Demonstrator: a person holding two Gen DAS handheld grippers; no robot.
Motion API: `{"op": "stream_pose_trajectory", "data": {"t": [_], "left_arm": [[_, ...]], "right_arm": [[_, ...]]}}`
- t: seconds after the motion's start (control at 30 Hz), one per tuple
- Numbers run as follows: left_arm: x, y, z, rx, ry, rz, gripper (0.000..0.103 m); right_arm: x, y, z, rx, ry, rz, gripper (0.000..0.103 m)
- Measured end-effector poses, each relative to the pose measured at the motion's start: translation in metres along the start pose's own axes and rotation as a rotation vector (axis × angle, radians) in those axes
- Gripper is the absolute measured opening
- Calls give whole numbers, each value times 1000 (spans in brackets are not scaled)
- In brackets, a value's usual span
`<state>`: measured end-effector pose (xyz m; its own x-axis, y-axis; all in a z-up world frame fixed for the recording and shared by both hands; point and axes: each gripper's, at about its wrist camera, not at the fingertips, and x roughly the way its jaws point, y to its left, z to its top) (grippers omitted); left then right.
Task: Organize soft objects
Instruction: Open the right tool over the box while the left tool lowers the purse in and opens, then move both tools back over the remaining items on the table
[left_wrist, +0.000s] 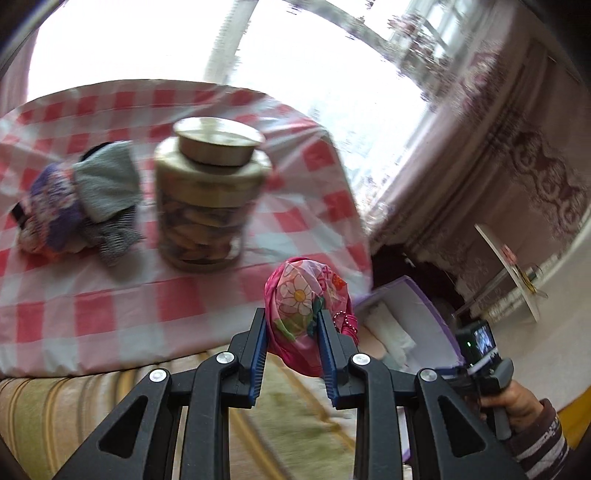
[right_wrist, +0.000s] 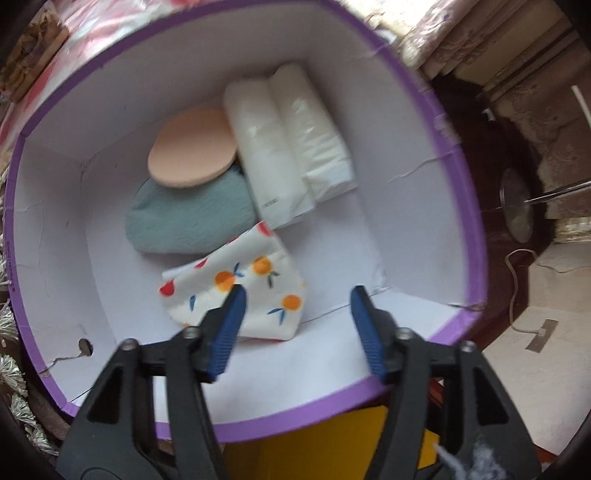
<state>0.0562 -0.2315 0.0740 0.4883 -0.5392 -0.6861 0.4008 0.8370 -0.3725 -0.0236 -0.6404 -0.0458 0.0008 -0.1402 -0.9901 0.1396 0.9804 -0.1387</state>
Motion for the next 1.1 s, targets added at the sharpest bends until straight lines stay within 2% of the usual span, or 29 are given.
{"op": "stream_pose_trajectory", "data": {"t": [0.1,0.2,0.27,0.43,0.5,0.53,0.57,0.6,0.67,0.77,0.93,1.1], "left_arm": [[19,-34,3,64,43,-62,27],[45,-73,1,127,103,-126,27],[63,-100,-2,171,147,-165,27],[105,-169,-14,264,251,-254,28],[127,-199,-20,304,301,-337,36],[141,-212,-25,329,345,-351,51],[152,-220,-30,347,372,-321,61],[160,-223,-35,353,383,-295,61],[165,-219,-43,348,410,-305,61],[155,-201,-42,334,396,-281,61],[125,-169,-33,271,304,-279,61],[91,-138,-23,260,199,-278,62]], "right_arm": [[-27,-12,-4,21,-100,-18,66],[-65,-20,-19,90,-230,4,74],[-81,-30,-27,148,-294,-6,76],[-94,-53,-46,286,-381,-18,76],[-97,-57,-49,333,-391,-5,76],[-98,-62,-52,355,-395,1,76],[-99,-67,-54,372,-397,5,76],[-101,-71,-56,383,-398,7,76],[-102,-76,-59,396,-405,10,76],[-102,-79,-62,407,-419,21,76],[-99,-75,-60,426,-424,60,76],[-117,-50,-54,372,-482,101,76]]}}
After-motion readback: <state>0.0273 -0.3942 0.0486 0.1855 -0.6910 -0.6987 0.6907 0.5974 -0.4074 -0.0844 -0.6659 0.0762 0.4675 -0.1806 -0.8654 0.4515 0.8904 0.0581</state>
